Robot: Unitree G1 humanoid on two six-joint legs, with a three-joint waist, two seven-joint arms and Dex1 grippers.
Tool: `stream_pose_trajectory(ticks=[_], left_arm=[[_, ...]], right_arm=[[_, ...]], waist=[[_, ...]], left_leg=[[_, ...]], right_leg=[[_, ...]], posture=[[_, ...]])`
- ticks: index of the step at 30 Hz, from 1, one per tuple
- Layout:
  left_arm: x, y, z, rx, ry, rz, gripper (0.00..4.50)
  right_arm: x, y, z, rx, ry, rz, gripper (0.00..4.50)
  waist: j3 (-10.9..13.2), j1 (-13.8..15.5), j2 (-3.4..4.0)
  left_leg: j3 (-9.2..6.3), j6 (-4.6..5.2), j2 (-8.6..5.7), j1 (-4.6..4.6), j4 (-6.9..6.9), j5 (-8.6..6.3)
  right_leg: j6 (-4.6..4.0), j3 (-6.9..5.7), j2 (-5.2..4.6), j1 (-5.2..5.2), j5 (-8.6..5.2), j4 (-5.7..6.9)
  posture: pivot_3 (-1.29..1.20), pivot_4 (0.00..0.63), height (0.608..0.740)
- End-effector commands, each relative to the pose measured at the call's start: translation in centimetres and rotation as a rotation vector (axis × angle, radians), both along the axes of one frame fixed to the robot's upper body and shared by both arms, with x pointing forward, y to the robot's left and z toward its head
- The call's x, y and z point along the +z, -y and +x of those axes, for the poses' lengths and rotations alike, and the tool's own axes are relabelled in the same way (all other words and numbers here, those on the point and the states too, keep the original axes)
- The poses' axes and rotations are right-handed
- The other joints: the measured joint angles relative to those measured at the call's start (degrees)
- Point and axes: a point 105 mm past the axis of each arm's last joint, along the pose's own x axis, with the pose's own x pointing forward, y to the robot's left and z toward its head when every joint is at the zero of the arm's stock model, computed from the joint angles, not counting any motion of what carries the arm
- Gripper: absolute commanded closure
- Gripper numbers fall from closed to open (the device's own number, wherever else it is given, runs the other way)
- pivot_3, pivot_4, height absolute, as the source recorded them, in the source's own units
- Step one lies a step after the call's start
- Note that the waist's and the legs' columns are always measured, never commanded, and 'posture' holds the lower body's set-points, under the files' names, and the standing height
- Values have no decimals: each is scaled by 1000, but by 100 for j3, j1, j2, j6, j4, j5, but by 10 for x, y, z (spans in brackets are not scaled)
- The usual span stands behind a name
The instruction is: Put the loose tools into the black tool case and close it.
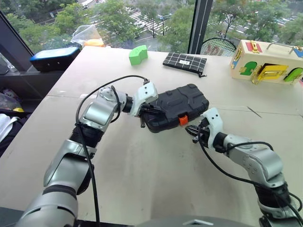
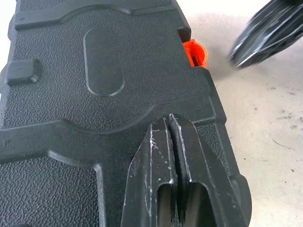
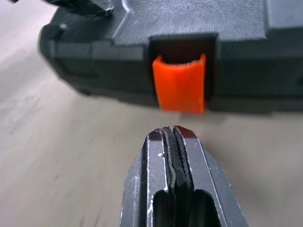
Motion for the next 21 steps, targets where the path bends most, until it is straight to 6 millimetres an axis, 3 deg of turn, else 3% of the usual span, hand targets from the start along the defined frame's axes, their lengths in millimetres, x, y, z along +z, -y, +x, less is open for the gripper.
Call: stream_pose_trajectory(ticks=[1, 7, 12, 15, 21], left_arm=[[-27, -16, -1, 61, -69, 78, 4434], [-36, -23, -4, 77, -78, 107, 4434], [-45, -25, -6, 78, -89, 129, 4434], [-47, -26, -5, 83, -94, 130, 4434], [-54, -28, -6, 82, -103, 145, 4434]], right_arm=[[9, -13, 16, -1, 56, 46, 4500], [19, -20, 23, 8, 85, 106, 4500], [21, -12, 11, 27, 89, 100, 4500], [35, -8, 2, 55, 124, 138, 4500], [44, -9, 15, 0, 171, 159, 4500]], waist=[[-1, -1, 1], [0, -71, 4], [-2, -63, 7], [-12, -58, 13], [-39, -67, 14]], left_leg=[[-3, 0, 0, 0, -1, 0], [8, 0, 3, 4, -1, 1], [6, -1, 3, 5, -1, 1], [4, 0, 2, 5, -5, 0], [8, 0, 2, 6, -8, 0]], right_leg=[[0, -2, 1, -2, 0, 7], [0, 9, 3, -5, 0, 8], [0, 10, 3, -5, 0, 9], [0, 9, 3, -5, 0, 9], [0, 12, 3, -4, 0, 5]], posture=[[0, 150, 740], [0, 150, 740], [0, 150, 740], [0, 150, 740], [0, 150, 740]])
